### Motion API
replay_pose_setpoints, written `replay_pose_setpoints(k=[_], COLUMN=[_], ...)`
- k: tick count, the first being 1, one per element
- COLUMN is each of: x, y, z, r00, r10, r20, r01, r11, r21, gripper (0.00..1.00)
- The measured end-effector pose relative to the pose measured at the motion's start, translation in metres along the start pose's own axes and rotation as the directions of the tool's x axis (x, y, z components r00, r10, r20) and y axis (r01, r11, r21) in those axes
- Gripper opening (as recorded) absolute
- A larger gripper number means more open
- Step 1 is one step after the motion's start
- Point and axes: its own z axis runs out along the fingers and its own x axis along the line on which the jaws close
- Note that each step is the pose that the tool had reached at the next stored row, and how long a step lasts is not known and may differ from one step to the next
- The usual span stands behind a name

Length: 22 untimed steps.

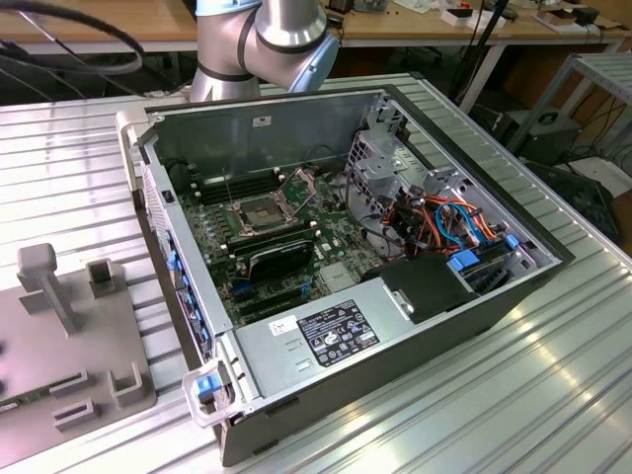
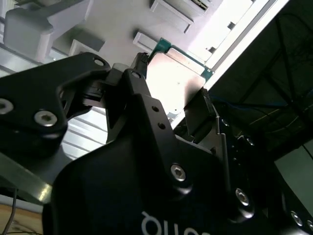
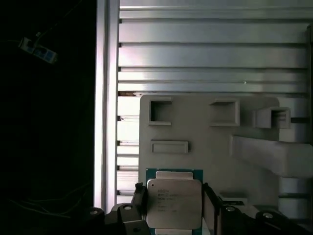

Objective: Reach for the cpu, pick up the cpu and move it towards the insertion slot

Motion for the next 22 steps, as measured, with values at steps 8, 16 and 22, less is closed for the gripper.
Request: replay_pose_setpoints(k=[8,16,22], x=[0.0002,0.0003,0.0003], y=[0.0018,0.0038,0.0039], z=[-0.0415,-0.0723,-0.0724], r00=[1.0000,1.0000,1.0000], r10=[0.000,0.000,0.000], r20=[-0.0003,-0.0007,-0.0006], r01=[0.000,0.000,0.000], r11=[0.9998,0.9989,0.9988], r21=[0.0183,0.0469,0.0484], gripper=[0.55,0.55,0.55])
